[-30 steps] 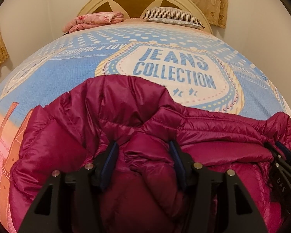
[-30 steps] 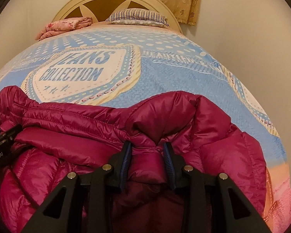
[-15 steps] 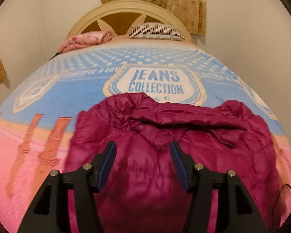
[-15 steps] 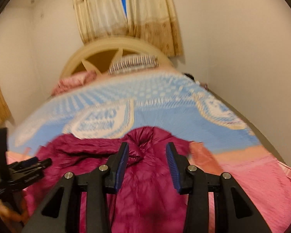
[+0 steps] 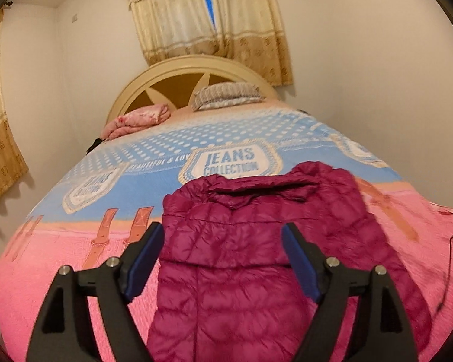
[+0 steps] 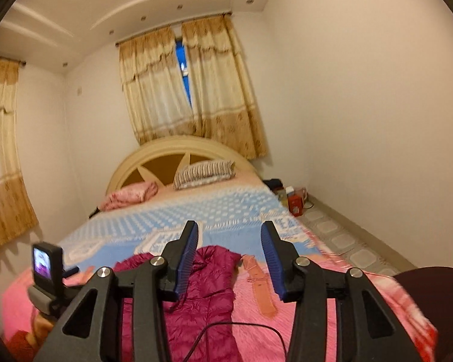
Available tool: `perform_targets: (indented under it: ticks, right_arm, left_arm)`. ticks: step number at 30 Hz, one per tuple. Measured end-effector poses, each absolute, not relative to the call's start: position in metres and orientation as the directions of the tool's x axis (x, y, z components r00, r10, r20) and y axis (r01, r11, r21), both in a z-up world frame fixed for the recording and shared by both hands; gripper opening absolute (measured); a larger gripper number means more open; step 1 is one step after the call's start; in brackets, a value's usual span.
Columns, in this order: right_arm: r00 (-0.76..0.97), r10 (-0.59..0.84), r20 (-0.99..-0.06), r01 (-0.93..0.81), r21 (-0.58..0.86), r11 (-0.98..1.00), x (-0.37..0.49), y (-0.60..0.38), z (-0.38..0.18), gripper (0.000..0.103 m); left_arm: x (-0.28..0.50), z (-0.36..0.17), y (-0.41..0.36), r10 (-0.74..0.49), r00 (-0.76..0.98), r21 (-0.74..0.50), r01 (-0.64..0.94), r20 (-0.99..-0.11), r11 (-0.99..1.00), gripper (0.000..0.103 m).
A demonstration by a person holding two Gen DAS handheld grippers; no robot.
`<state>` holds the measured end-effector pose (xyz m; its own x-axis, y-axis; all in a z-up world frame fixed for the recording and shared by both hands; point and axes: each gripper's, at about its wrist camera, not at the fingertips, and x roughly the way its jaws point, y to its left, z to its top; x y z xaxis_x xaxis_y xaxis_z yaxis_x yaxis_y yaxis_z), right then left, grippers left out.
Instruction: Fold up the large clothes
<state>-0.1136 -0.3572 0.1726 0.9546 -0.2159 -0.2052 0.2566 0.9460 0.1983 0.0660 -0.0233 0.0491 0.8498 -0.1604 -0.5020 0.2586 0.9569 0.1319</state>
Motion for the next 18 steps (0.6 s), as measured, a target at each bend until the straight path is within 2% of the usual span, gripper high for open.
perform_targets:
  ticks: [2,9,10,12,13,14,16,18]
  right_arm:
    - [0.957,-0.217,-0.191,0.257,0.216,0.942,-0.151,-0.356,0.191,0.049]
    - [0.965,-0.149,-0.218,0.203,0.253,0.946,-0.258,-0.337,0.261,0.052]
    - [0.963,-0.149,-0.224,0.204,0.245,0.948,-0.27,-0.333,0.27,0.053]
    - [0.949,-0.167,-0.266,0.224,0.202,0.953,-0.288,-0.321,0.285,0.063]
    - [0.941,-0.17,-0.292,0.23,0.184,0.956,-0.293,-0.315,0.287,0.069]
    - [0.937,-0.161,-0.31,0.223,0.178,0.958,-0.297,-0.311,0.284,0.071]
    - [0.93,-0.131,-0.344,0.202,0.179,0.963,-0.294,-0.308,0.264,0.071]
    - [0.91,-0.105,-0.401,0.196,0.192,0.962,-0.283,-0.307,0.231,0.071]
  left_arm:
    - [0.051,0.053,-0.02,-0.166,0.857,0.125,0.257,-0.488,0.958,0.09]
    - [0.015,0.059,-0.014,-0.196,0.854,0.089,0.27,-0.482,0.959,0.09]
    - [0.011,0.06,-0.013,-0.199,0.852,0.083,0.271,-0.485,0.959,0.09]
    - [0.003,0.059,-0.008,-0.211,0.846,0.072,0.281,-0.489,0.957,0.091]
    - [-0.003,0.058,-0.005,-0.218,0.844,0.073,0.289,-0.491,0.954,0.093]
    - [-0.01,0.056,-0.001,-0.227,0.84,0.076,0.301,-0.492,0.951,0.098]
    - [-0.018,0.049,0.015,-0.243,0.826,0.071,0.322,-0.508,0.944,0.103]
    - [-0.022,0.039,0.036,-0.247,0.815,0.055,0.322,-0.525,0.945,0.103]
